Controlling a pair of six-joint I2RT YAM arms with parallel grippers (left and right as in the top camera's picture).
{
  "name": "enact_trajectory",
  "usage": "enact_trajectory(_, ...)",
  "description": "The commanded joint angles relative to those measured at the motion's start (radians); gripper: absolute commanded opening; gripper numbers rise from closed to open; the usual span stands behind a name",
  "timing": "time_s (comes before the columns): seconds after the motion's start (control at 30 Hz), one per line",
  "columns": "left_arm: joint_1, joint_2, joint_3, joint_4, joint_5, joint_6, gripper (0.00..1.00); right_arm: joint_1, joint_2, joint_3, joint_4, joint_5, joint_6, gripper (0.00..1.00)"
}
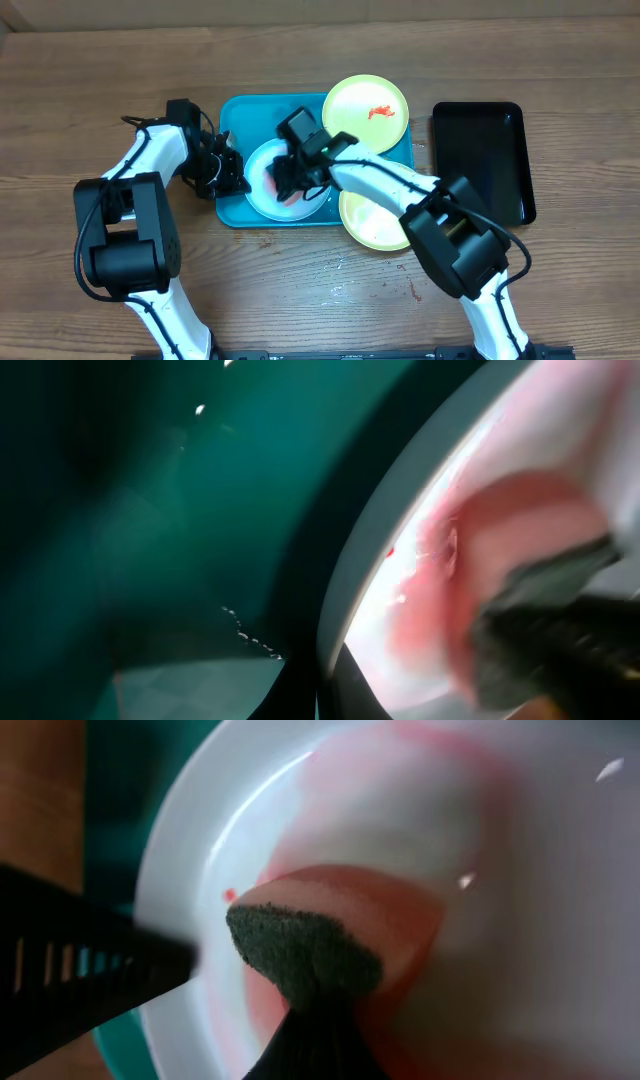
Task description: Clean dirty plates on tray and stack at the side
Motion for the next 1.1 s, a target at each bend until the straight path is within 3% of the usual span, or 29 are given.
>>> enact_trajectory(0.0, -0.008, 0.011, -0.003, -0.001, 0.123, 0.038, 0.04, 0.038, 0.038, 0.001, -0.003, -0.059, 0.015, 0.04)
enact_trajectory(0.43, -0.008, 0.011, -0.003, -0.001, 0.115, 0.041, 0.04, -0.090, 0.038, 0.135, -0.317, 0.325, -0.080, 0.04)
enact_trajectory(0.73, -0.008, 0.011, -0.003, -0.002, 0.093, 0.040, 0.04, -0.111, 0.042, 0.158, -0.241, 0.233, -0.098, 0.04)
enact_trajectory(1.07, -0.008, 0.011, -0.003, -0.003, 0.093, 0.040, 0.04, 0.020, 0.141, 0.158, -0.113, 0.036, -0.097, 0.04)
